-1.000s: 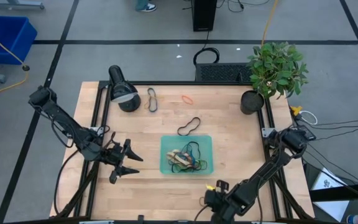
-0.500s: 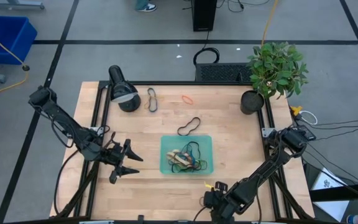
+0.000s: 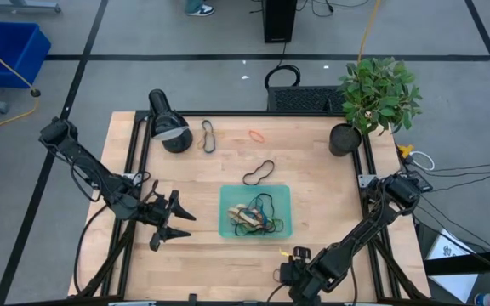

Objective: Pick and place rubber bands into bin
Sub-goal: Put the purple rubber band into the green bin

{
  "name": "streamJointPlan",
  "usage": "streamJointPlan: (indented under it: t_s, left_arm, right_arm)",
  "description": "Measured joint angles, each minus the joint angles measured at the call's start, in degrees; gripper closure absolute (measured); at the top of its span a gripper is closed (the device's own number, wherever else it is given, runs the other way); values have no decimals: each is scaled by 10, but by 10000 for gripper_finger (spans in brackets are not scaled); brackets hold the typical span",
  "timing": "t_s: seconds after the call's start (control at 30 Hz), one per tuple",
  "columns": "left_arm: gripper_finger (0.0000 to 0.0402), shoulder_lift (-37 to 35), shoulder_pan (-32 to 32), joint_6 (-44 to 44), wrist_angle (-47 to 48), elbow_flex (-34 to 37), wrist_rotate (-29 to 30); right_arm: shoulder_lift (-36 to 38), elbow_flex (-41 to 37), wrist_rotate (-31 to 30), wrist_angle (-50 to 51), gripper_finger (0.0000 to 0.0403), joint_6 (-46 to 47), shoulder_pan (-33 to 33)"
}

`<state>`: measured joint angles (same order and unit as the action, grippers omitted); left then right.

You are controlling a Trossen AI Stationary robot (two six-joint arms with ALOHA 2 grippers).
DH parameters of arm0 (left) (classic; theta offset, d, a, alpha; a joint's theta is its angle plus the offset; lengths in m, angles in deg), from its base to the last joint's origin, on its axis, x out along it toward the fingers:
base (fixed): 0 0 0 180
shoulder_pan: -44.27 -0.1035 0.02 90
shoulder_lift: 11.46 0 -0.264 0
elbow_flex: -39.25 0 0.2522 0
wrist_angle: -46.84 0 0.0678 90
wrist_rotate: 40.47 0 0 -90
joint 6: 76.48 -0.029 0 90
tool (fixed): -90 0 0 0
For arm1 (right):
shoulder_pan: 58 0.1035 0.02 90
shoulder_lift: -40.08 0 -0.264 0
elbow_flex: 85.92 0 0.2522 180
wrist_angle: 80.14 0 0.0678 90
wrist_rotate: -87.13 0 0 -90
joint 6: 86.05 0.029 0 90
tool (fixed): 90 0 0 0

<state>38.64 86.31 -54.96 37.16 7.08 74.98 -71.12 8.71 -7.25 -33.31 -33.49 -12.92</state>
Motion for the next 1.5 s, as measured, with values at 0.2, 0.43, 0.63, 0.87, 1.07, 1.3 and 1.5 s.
streamJointPlan:
  t_s: [0.2,0.43,0.63,0.87,1.07,1.3,1.5]
  left_arm:
    - [156,0,0,0,2,0,0]
    - [156,0,0,1,2,0,0]
    - [156,0,0,3,2,0,0]
    - [156,0,0,18,16,0,1]
    - [156,0,0,30,25,0,1]
    - [156,0,0,30,27,0,1]
    - [156,0,0,30,27,0,1]
  right_arm:
    - [0,-33,0,-22,257,-12,0]
    - [-1,-65,0,-33,257,-8,0]
    - [2,-94,-1,-84,261,-8,0]
    - [3,-117,4,-98,283,3,0]
    - [2,-127,21,-130,313,-34,2]
    - [1,-127,36,-154,334,-53,3]
    - [-19,-126,47,-147,356,-56,3]
